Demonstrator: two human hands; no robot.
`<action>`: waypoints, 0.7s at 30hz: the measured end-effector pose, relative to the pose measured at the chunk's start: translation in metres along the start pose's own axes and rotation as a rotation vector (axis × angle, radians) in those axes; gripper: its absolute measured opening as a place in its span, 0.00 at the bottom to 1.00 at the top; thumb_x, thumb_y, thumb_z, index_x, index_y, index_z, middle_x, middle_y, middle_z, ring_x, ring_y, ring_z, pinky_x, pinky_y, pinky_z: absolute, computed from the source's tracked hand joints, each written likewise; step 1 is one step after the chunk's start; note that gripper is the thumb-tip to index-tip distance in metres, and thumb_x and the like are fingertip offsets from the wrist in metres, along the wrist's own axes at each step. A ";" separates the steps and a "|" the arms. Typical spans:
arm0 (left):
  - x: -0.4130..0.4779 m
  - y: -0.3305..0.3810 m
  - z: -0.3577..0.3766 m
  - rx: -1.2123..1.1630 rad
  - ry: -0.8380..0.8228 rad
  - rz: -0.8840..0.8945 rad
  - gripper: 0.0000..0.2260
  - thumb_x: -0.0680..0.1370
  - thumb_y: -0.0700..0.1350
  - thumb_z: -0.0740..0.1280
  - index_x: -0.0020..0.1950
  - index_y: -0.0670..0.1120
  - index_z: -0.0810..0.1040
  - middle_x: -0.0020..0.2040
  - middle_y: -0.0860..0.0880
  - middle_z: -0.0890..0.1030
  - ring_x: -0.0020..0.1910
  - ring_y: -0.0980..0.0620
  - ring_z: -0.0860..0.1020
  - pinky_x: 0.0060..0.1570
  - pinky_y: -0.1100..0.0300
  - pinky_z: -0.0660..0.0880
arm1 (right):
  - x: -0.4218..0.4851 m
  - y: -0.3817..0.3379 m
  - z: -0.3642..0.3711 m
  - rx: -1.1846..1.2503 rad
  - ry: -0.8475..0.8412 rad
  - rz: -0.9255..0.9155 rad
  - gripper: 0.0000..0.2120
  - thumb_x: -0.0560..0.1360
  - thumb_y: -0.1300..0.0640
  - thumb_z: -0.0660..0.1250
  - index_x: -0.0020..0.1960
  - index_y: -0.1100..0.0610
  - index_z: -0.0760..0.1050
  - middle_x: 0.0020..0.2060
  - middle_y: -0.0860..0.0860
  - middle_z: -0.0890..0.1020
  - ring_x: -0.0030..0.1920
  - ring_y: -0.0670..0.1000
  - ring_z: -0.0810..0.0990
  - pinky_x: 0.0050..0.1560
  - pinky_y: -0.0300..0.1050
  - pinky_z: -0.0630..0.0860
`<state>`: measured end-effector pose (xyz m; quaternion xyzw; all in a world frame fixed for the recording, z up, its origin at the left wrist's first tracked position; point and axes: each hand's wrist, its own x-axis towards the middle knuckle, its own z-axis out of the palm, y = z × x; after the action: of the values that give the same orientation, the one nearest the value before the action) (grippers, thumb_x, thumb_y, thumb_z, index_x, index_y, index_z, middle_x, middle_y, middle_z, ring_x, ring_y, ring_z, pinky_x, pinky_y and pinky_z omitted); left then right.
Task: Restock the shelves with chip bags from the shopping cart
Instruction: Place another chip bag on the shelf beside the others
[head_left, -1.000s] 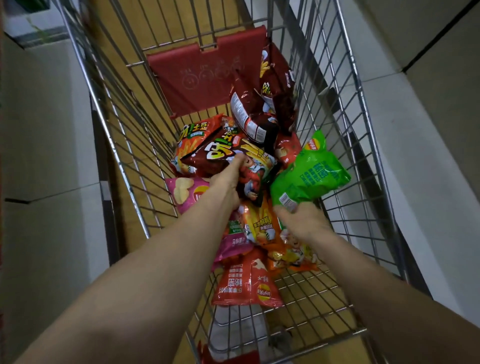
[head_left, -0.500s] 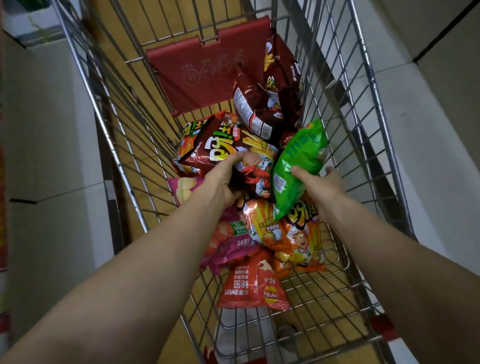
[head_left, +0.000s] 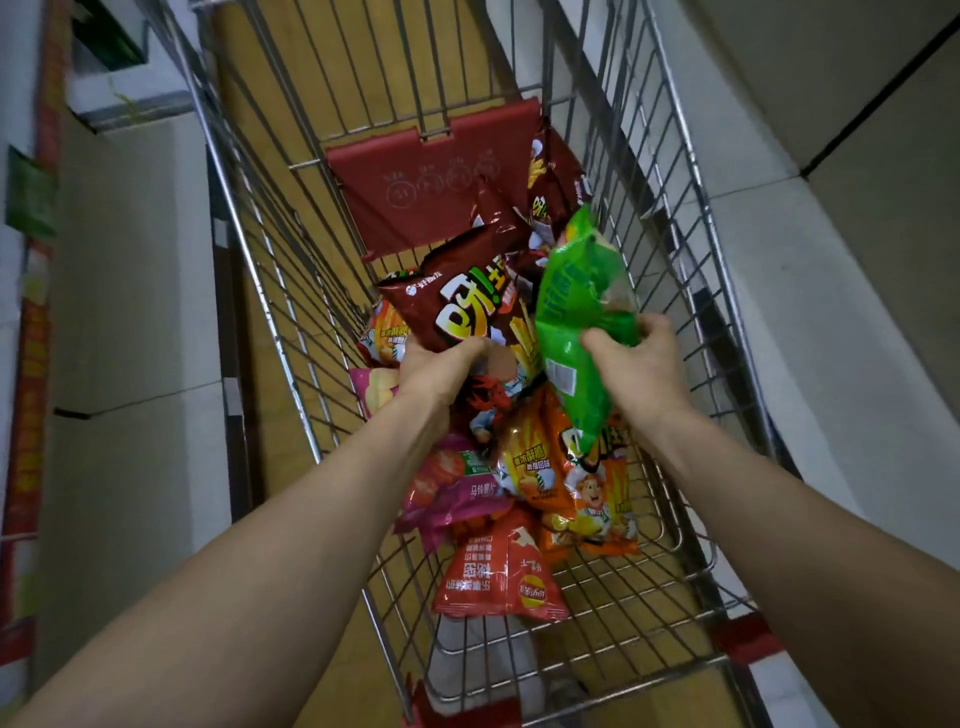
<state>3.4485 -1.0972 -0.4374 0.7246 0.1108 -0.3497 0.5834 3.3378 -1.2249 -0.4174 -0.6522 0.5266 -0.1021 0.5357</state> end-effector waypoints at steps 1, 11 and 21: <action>-0.007 0.004 -0.001 0.025 -0.019 0.033 0.17 0.74 0.43 0.72 0.57 0.49 0.66 0.40 0.56 0.71 0.36 0.60 0.69 0.36 0.63 0.71 | -0.005 -0.009 -0.003 -0.008 -0.007 -0.054 0.19 0.72 0.51 0.71 0.57 0.50 0.65 0.46 0.43 0.75 0.48 0.47 0.76 0.50 0.45 0.74; -0.076 0.063 0.001 -0.138 -0.179 -0.019 0.16 0.64 0.46 0.74 0.48 0.43 0.76 0.43 0.40 0.80 0.36 0.48 0.81 0.43 0.55 0.76 | -0.062 -0.096 -0.073 -0.014 -0.203 -0.404 0.11 0.78 0.63 0.64 0.60 0.57 0.77 0.45 0.49 0.79 0.43 0.42 0.77 0.37 0.24 0.71; -0.183 0.146 0.035 -0.182 -0.510 0.207 0.18 0.71 0.50 0.72 0.57 0.42 0.77 0.49 0.41 0.79 0.41 0.47 0.79 0.38 0.60 0.75 | -0.151 -0.182 -0.199 -0.146 -0.285 -0.472 0.48 0.66 0.44 0.76 0.78 0.52 0.54 0.67 0.53 0.73 0.53 0.47 0.79 0.45 0.35 0.75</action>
<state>3.3847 -1.1272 -0.2114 0.5654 -0.0832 -0.4476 0.6878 3.2396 -1.2457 -0.1252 -0.8013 0.2855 -0.0933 0.5173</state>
